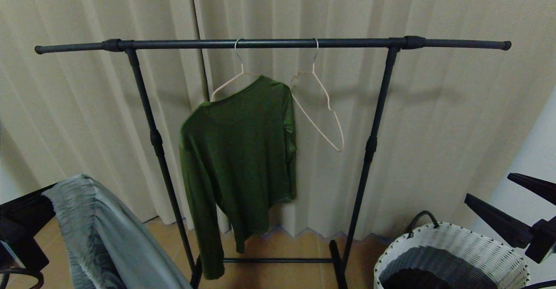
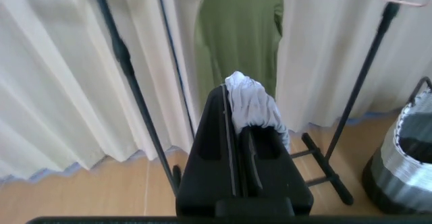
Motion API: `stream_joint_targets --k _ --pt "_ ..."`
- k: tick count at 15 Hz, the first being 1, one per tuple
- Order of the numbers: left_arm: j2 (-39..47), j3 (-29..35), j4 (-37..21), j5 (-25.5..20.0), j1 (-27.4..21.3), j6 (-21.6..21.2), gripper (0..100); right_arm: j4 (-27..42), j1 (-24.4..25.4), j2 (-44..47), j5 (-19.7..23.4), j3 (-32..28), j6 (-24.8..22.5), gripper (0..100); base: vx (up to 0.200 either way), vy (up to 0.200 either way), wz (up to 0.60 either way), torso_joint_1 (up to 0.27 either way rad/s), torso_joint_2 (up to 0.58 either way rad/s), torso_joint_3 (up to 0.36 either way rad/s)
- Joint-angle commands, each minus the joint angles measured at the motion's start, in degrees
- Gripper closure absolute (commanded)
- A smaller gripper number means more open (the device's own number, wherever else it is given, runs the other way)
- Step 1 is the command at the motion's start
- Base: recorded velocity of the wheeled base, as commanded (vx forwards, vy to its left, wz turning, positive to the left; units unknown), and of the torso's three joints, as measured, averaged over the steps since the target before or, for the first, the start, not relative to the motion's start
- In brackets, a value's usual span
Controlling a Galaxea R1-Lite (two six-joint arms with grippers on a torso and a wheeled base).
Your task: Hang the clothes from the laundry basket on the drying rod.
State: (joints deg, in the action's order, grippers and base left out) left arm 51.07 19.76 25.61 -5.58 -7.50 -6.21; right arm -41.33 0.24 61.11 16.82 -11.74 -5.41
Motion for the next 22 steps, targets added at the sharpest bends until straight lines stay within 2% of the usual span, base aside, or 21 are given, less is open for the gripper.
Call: stream_joint_targets --k 1,12,20,22 --pt "0.0 -0.2 0.1 0.1 -0.4 -0.3 100 0.1 0.0 0.1 0.1 0.1 -0.1 0 0.0 0.0 0.0 0.193 -0.49 -0.295" --pt "-2.0 -0.3 0.1 0.1 -0.1 -0.6 100 0.7 -0.4 -1.3 -1.3 2.7 -0.4 0 0.0 0.0 0.0 0.213 -0.49 -0.28" --pt "-2.0 -0.3 0.1 0.1 -0.1 -1.1 100 0.7 -0.4 -1.3 -1.2 3.2 -0.5 0 0.0 0.0 0.0 0.013 -0.03 -0.018" --pt "-2.1 -0.3 0.1 0.1 -0.1 -1.2 100 0.7 -0.4 -1.3 -1.2 3.3 -0.5 0 0.0 0.2 0.0 0.002 0.0 0.0"
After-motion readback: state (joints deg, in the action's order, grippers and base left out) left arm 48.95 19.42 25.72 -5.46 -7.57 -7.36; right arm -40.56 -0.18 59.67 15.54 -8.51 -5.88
